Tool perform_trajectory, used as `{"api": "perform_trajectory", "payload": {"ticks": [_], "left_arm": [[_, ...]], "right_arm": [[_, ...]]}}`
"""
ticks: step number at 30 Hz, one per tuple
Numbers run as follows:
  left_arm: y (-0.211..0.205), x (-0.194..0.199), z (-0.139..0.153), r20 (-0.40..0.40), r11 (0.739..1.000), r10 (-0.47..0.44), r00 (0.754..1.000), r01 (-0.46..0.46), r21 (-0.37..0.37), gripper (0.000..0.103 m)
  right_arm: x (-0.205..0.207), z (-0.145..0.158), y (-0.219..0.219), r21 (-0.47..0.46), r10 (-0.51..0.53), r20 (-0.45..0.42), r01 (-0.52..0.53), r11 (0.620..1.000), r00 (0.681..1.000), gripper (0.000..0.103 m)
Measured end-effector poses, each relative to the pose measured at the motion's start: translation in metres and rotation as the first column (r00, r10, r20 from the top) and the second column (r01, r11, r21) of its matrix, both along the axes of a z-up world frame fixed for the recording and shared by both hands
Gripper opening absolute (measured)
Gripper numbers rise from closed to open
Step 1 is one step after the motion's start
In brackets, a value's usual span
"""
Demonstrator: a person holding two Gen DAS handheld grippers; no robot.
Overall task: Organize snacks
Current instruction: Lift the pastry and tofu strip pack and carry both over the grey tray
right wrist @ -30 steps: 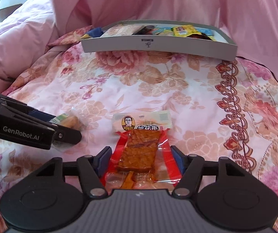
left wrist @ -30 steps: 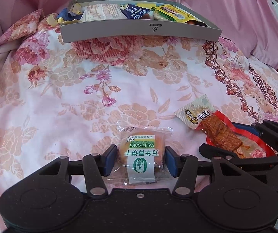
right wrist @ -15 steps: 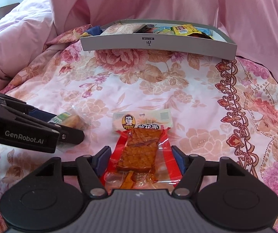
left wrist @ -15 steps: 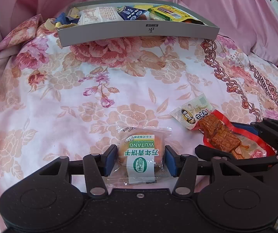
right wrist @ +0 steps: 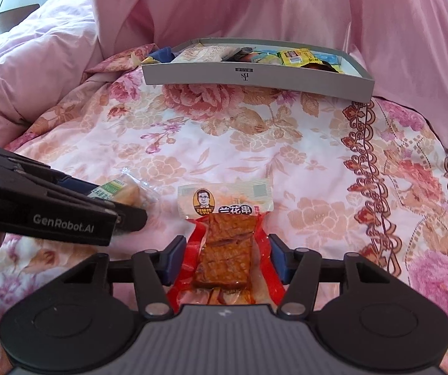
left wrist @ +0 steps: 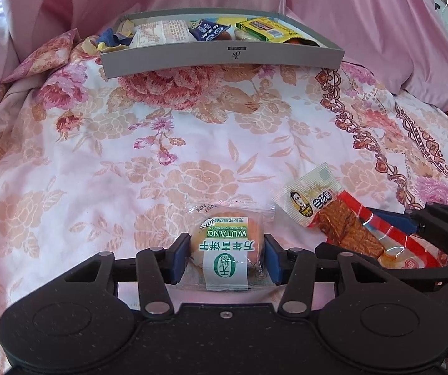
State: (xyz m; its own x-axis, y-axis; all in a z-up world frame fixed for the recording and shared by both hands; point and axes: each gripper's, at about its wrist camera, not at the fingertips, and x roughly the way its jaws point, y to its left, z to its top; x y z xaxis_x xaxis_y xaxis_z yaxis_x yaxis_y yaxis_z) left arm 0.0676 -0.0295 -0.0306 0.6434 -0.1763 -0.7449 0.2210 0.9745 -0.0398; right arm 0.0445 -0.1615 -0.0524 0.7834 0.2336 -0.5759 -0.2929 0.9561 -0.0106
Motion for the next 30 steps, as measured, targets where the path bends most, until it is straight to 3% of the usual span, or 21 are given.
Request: {"api": "perform_trajectory", "payload": {"ticks": [6, 9, 15, 19, 21, 30], "left_arm": [[-0.002, -0.008, 0.001, 0.023, 1.000, 0.023, 0.999, -0.023, 0.010, 0.051], [-0.002, -0.010, 0.002, 0.032, 0.999, 0.039, 0.999, -0.040, 0.005, 0.051], [-0.003, -0.012, 0.003, 0.046, 0.999, 0.044, 0.998, -0.045, 0.008, 0.051], [-0.003, -0.013, 0.004, 0.049, 0.999, 0.048, 0.998, -0.048, -0.003, 0.051], [-0.003, -0.013, 0.004, 0.050, 0.999, 0.049, 0.998, -0.049, -0.004, 0.051], [0.000, -0.014, 0.005, 0.063, 0.997, 0.065, 0.996, -0.063, -0.034, 0.051]], "right_arm": [[0.007, -0.001, -0.005, 0.045, 0.018, -0.050, -0.016, 0.999, 0.999, 0.068], [0.007, -0.004, -0.001, 0.025, 0.028, -0.041, -0.027, 0.999, 0.999, 0.071], [-0.001, -0.005, 0.001, 0.007, 0.040, -0.008, -0.040, 0.999, 0.999, 0.065], [-0.012, 0.002, 0.008, -0.055, 0.069, 0.057, -0.066, 0.996, 0.996, 0.052], [-0.013, 0.001, 0.012, -0.099, 0.088, 0.066, -0.082, 0.992, 0.994, 0.053], [-0.013, 0.003, 0.004, -0.054, 0.073, 0.065, -0.070, 0.996, 0.995, 0.050]]}}
